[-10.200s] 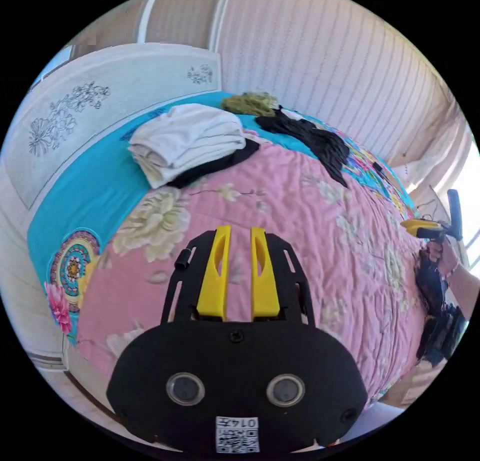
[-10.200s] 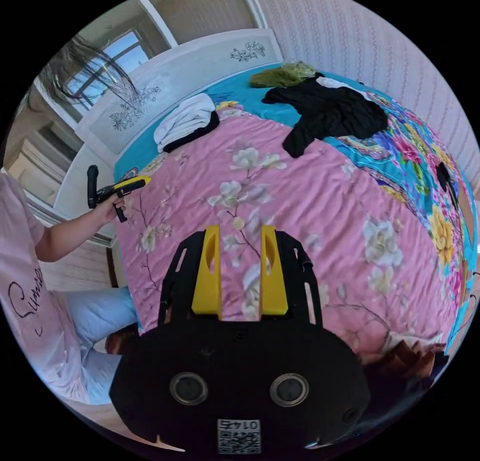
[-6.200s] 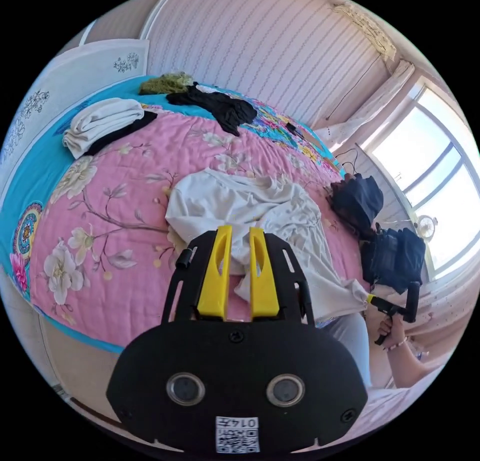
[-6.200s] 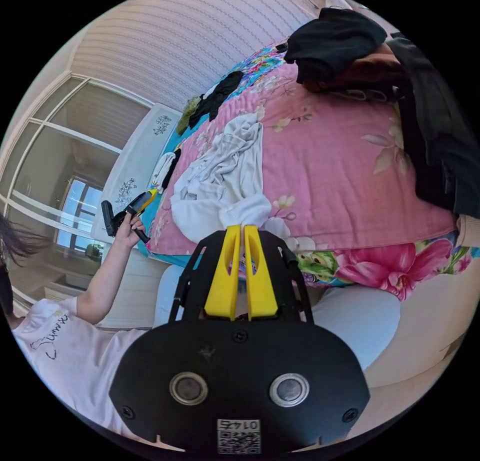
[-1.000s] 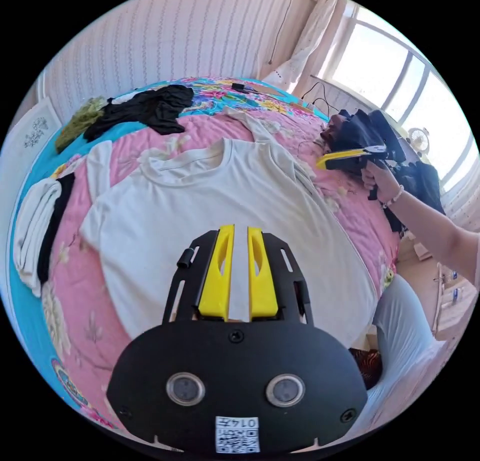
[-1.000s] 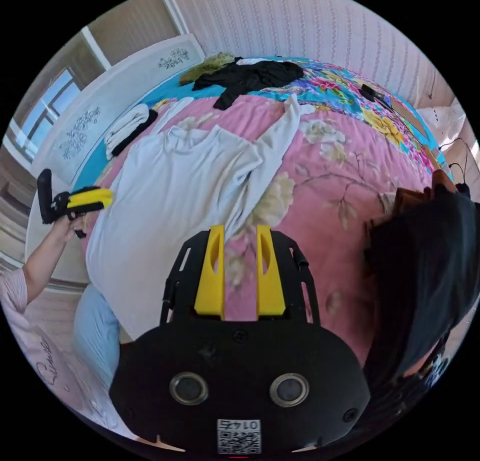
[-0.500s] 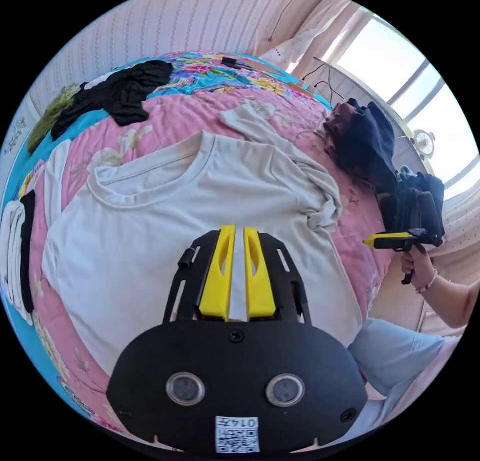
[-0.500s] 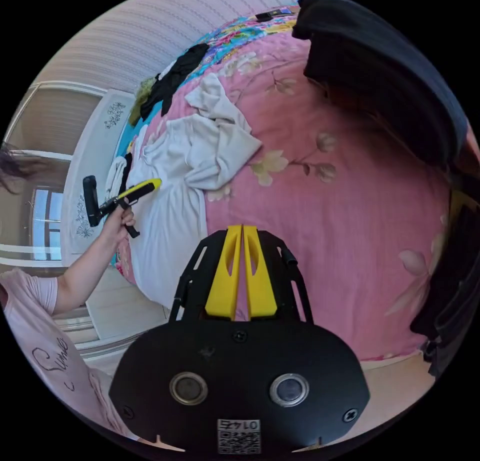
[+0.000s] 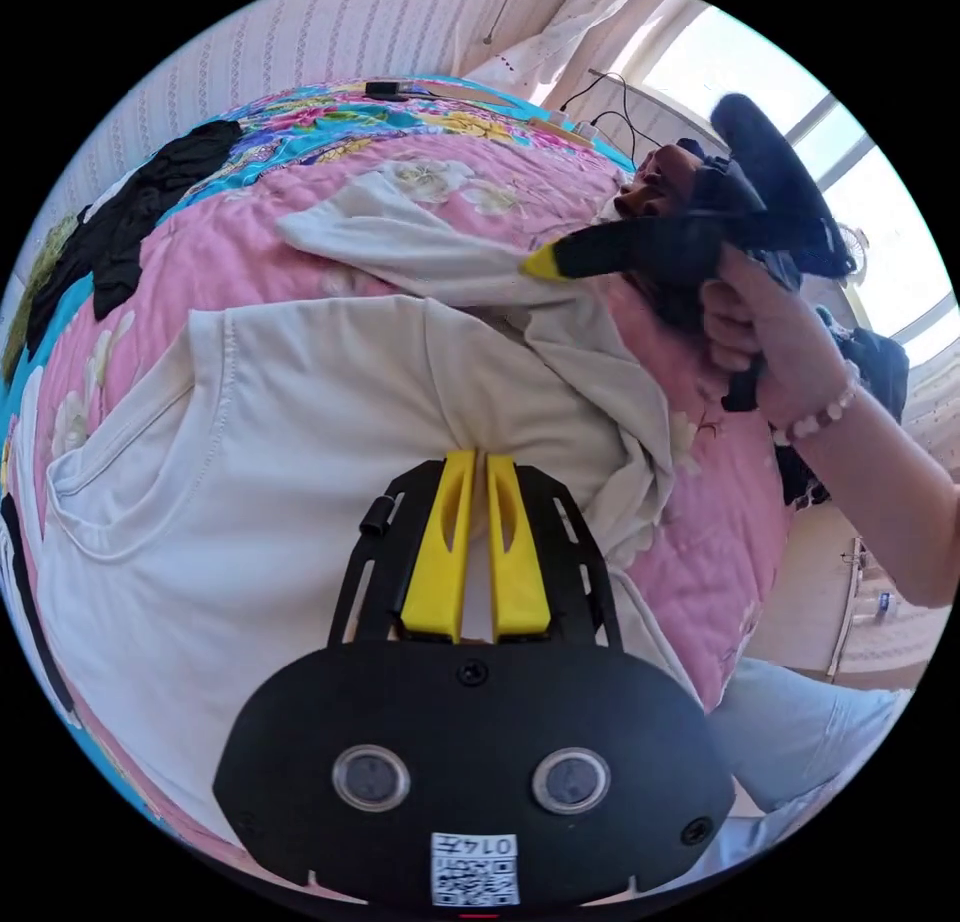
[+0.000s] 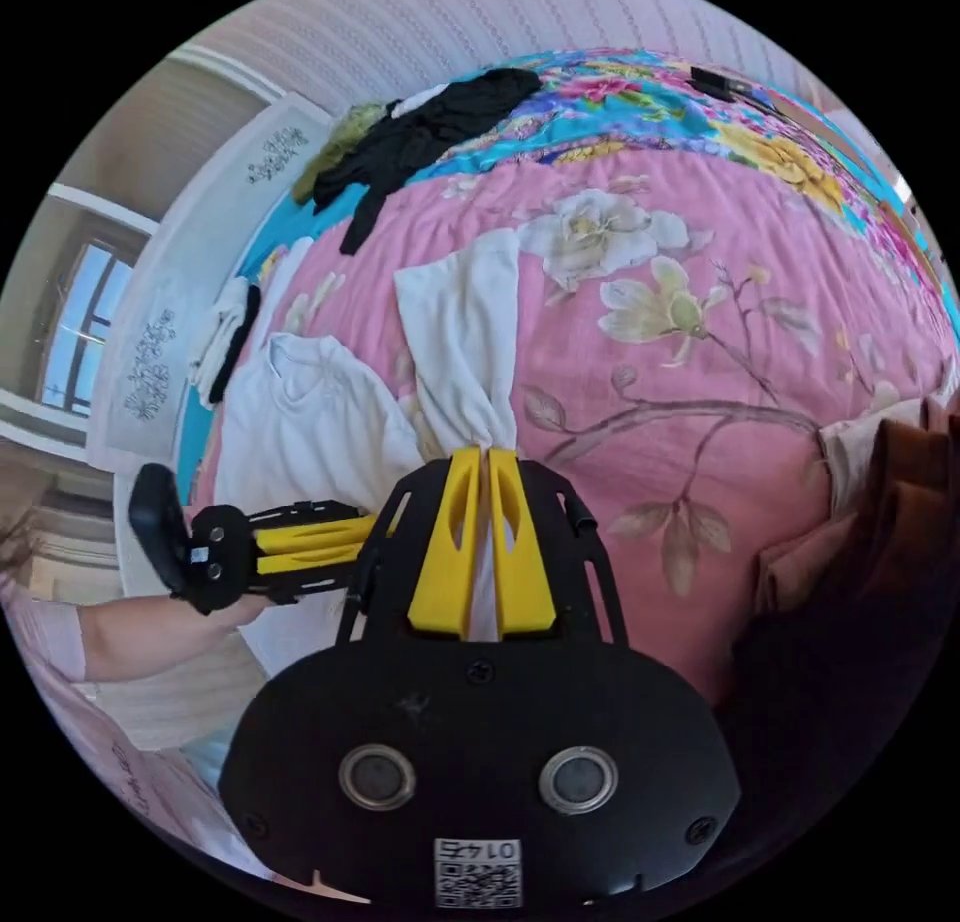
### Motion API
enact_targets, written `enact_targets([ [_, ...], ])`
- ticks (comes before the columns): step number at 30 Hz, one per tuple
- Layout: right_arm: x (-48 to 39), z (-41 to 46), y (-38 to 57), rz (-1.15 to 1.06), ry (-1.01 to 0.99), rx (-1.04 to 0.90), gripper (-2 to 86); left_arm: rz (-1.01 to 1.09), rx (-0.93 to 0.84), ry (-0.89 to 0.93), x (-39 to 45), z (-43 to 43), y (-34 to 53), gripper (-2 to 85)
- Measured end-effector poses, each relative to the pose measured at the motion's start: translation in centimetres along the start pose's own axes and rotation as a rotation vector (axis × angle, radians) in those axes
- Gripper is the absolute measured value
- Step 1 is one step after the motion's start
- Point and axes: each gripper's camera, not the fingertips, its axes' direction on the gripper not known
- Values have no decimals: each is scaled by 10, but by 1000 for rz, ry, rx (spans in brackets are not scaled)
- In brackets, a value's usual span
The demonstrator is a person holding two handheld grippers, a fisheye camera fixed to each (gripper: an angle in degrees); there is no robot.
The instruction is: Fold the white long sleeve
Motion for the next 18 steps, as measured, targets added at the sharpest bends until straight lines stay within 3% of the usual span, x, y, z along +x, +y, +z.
enact_targets([
  [3, 11, -75, 77, 15, -54, 248, 10, 44, 35, -5, 13, -9, -5, -7],
  [5, 19, -107, 141, 90, -62, 313, 10, 106, 65, 45, 32, -22, -5, -8],
  [8, 47, -115, 245, 375, -65, 168, 10, 195, 67, 96, 65, -25, -2, -2],
  [10, 65, -100, 308, 606, -59, -36, 16, 256, 25, 98, 89, -15, -3, 8],
  [14, 74, -91, 320, 621, -53, -49, 38, 361, -52, 103, 140, 22, -12, 40],
  [18, 97, -82, 280, 524, 87, 87, 97, 375, -122, 101, 172, 61, -22, 52],
])
